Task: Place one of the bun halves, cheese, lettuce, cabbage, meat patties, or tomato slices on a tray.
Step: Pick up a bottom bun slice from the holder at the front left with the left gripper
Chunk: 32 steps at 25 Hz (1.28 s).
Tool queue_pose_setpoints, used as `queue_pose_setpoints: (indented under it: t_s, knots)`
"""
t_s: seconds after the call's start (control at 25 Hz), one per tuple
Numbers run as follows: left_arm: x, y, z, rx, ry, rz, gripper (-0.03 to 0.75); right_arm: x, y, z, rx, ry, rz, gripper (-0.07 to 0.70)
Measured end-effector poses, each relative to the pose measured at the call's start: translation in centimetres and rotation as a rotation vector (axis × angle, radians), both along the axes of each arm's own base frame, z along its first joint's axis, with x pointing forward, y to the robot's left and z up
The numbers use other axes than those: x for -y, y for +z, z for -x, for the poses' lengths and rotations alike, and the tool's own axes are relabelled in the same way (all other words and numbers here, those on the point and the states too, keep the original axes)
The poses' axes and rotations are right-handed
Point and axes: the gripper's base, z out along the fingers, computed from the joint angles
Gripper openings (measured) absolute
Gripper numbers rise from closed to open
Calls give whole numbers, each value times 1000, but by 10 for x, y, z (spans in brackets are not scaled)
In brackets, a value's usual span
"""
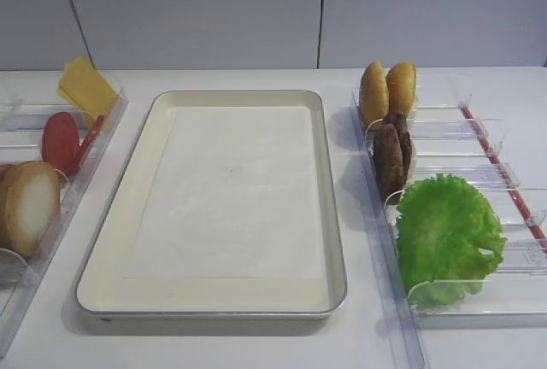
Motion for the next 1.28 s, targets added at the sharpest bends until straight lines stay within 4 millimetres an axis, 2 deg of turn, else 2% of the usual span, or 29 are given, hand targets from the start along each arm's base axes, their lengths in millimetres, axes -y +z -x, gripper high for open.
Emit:
queue_pose_setpoints:
  t_s: [1.28]
  knots:
    - [0,0,0,0,0,0,440,0,0,0,0,2,-2,200]
